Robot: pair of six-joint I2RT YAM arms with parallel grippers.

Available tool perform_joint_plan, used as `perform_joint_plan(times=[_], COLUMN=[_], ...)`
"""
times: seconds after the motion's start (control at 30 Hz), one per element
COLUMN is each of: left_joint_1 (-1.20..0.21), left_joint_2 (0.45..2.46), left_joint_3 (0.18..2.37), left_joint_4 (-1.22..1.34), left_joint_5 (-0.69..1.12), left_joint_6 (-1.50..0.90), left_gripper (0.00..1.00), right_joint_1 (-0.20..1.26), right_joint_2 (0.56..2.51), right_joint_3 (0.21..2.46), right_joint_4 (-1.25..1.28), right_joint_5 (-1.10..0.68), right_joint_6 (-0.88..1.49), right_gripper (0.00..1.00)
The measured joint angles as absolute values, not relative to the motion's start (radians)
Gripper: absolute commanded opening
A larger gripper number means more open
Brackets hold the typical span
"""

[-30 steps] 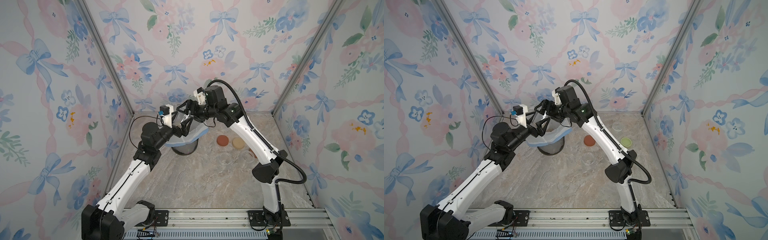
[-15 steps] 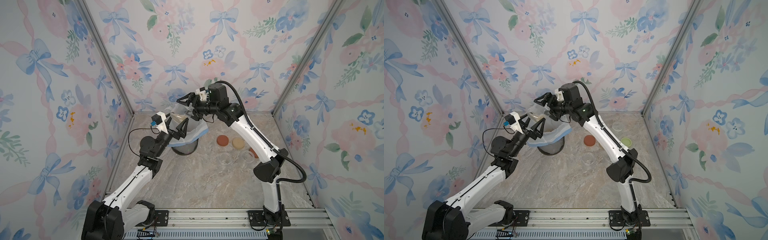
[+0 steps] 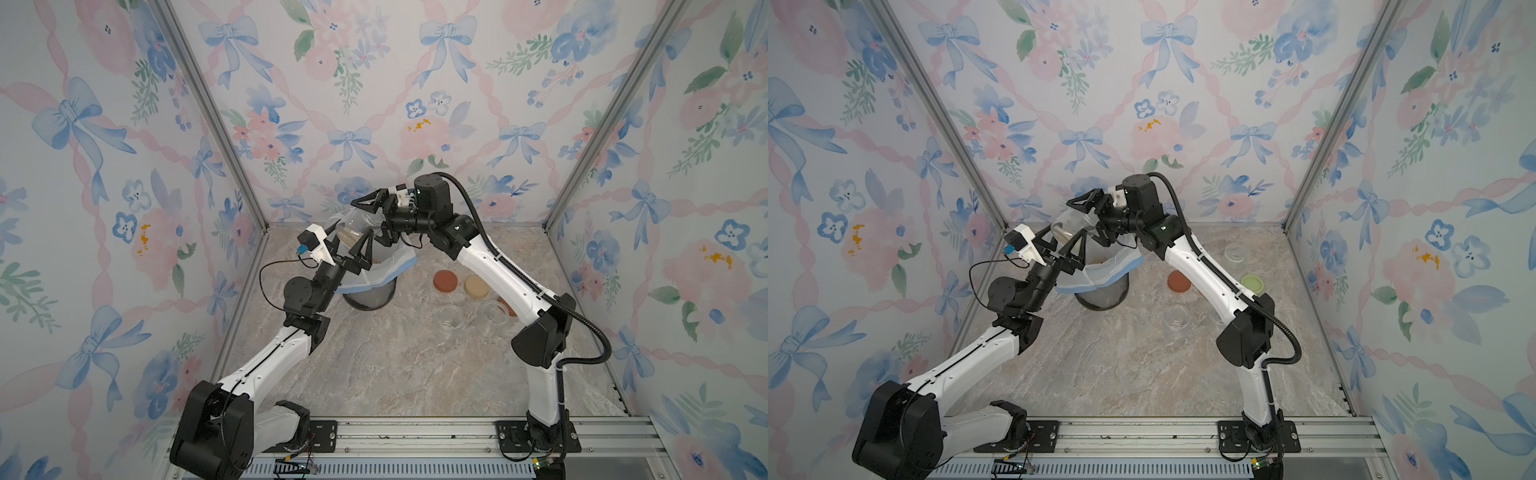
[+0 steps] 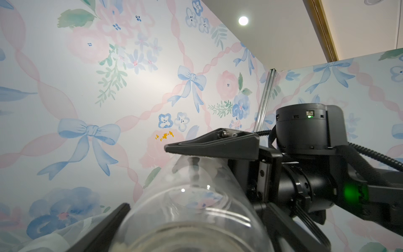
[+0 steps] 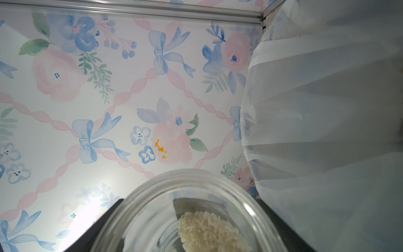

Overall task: Empty moldy rice from jars
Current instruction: Pour the moldy rice from the jar into the trash bin.

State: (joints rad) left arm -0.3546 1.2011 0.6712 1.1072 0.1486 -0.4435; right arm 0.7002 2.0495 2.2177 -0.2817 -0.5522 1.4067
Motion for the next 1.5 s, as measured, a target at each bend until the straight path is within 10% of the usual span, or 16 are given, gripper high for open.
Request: perform_joint_plan(times=[0.77,0.93,1.03,1.1,1.23,1.5], left_joint_1=[-0.384,-0.384,-0.384,-0.384,-0.379,-0.359], left_joint_2=[1.234,1.235,1.24,1.241,1.249,1.25], left_joint_3=[0.707,0.714,0.719,0.723,0.732,0.818], left_joint_4=[1.106,1.103,1.103,1.102,1.095,0.889], left_joint_5=[0.064,0.059,0.059,0.06,0.068,0.076], left_joint_6=[-0.447,-0.448,-0.447,-0.447,-0.447,-0.42], left_gripper=[0.93,0.64,0.26,0.06,0.0,0.0], right_joint_1=[0.701,0.704,0.704,0.704,0.7,0.665], right_joint_2=[2.049,2.049,2.049,2.049,2.049,1.996], right_joint_3=[2.172,2.172,2.172,2.172,2.172,2.172], right_joint_4=[-0.165,-0.154,-0.154,-0.152,-0.154,-0.336], right_joint_5=[-0.592,-0.597,-0.595,-0.593,-0.591,-0.556], right_joint_6=[1.46,1.461,1.462,1.463,1.457,1.316], right_gripper=[0.0,0.0,0.0,0.11,0.99,0.97])
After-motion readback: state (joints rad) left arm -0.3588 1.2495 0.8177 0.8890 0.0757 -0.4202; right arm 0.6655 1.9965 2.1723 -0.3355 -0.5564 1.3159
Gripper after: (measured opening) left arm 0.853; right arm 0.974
